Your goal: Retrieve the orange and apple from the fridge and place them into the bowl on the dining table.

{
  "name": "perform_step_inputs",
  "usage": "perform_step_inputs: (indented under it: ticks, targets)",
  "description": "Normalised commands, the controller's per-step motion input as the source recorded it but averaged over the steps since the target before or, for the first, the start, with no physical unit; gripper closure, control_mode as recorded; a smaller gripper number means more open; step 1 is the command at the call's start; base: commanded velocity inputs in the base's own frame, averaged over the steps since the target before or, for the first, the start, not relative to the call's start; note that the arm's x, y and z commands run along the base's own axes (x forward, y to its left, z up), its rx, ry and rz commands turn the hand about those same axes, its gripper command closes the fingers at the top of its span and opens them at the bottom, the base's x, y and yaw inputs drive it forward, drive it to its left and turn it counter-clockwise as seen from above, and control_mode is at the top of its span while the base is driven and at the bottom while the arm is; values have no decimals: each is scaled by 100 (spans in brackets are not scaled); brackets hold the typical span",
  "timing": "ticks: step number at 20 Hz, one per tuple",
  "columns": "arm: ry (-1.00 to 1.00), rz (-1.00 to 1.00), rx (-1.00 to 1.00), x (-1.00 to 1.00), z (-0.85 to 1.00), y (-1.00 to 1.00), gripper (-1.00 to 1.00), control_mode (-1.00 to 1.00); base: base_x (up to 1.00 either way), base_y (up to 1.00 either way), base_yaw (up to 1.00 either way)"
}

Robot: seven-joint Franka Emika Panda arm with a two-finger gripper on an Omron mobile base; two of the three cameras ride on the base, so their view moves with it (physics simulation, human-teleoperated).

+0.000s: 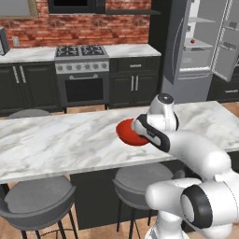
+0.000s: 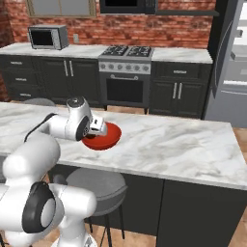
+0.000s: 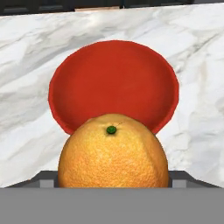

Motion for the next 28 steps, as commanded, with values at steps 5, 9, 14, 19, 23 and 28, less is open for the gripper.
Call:
perform_step_inputs:
  ticks: [5,9,14,19,23,28]
  targets:
    - [0,0,0,50,-39,6,100,-100,0,0,0]
    - [0,0,0,52,-32,11,100,-100,0,0,0]
    - [0,0,0,50,-28,12,100,-100,0,0,0]
    - [0,0,0,38,-30,3,100,-100,0,0,0]
    - [0,-2,0,32,-26,0,-100,-100,0,0,0]
    - [1,-2,0,41,-4,0,-100,-100,0,0,0]
